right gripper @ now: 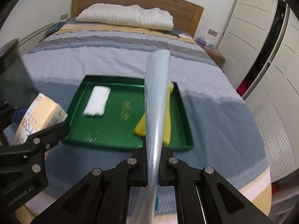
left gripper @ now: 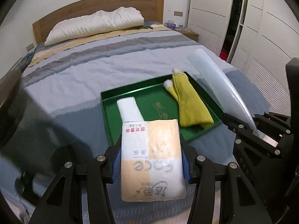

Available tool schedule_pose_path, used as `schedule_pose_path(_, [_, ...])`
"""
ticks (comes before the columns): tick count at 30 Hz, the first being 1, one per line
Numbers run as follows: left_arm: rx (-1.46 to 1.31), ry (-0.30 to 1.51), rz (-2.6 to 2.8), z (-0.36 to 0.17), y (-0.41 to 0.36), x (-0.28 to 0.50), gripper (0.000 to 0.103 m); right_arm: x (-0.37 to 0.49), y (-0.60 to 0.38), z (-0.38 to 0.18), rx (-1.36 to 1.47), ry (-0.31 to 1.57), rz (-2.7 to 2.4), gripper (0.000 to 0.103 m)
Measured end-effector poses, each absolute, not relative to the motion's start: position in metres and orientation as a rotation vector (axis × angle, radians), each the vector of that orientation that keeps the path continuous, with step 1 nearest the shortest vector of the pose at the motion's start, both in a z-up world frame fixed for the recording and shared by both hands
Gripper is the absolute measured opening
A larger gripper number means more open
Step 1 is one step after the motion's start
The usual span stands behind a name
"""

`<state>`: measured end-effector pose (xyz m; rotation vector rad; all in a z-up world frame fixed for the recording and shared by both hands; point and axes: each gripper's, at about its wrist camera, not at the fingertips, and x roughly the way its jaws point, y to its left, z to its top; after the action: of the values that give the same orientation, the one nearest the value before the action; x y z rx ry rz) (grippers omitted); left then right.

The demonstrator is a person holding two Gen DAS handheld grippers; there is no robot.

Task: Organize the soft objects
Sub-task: 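Carry the tissue pack and clear tube over the green tray with both tools, then lower the tissue pack and clear tube into the green tray with both tools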

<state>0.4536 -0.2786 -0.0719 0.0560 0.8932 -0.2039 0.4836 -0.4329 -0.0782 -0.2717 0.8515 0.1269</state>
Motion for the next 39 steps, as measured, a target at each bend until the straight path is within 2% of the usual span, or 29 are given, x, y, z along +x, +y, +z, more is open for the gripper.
schedule_pose_path(10, [0.006,0.928,-0.1,-0.101,-0.285,0.511,0.046,0.564,-0.416,-0.108,-0.266,0.838,0.118,0.004])
schedule_pose_path(18, [0.007,0.964,-0.019,-0.127,-0.277,0.525,0.046,0.605,-0.399,-0.128,-0.259,0.841,0.138,0.005])
schedule_pose_path(39, [0.005,0.969,0.019,-0.15,-0.277,0.537,0.046,0.633,-0.39,-0.167,-0.262,0.897,0.141,0.005])
